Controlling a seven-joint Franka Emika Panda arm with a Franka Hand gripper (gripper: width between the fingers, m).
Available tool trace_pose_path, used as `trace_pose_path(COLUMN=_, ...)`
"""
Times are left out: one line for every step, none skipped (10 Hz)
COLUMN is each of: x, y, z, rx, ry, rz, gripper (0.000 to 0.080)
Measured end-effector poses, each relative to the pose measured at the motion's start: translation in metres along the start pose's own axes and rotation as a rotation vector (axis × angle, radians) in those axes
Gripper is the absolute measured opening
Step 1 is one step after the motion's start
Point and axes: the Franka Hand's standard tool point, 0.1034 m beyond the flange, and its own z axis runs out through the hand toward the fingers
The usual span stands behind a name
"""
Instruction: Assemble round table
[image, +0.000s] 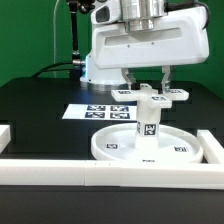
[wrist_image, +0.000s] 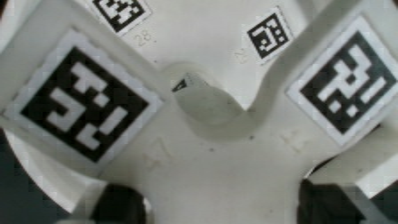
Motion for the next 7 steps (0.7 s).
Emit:
trace_pose_path(x=0.000, y=-0.001, z=0.000, rx=0.005, ry=0.002, rz=0.124, gripper=0.0424)
trace_pose_path(x=0.000, y=-0.001, z=0.000, rx=0.006, ry=0.002, rz=0.195, gripper=0.0424)
trace_pose_path(x=0.000, y=-0.001, z=0.000, rx=0.005, ry=0.002, rz=0.200, gripper=0.0424)
trace_pose_path(x=-0.001, y=-0.001, z=0.001, rx=0.005, ry=0.001, rz=0.197, gripper=0.0512)
trace_pose_path(x=-0.001, y=-0.001, z=0.001, rx=0.005, ry=0.001, rz=0.192, gripper=0.0623)
trace_pose_path(x=-0.002, y=-0.001, z=-0.002, rx=0.003, ry=-0.006, rz=0.183, gripper=0.0641)
trace_pose_path(x=-0.004, y=-0.003, z=-0.016, rx=0.008, ry=-0.019, rz=0.177, gripper=0.0641)
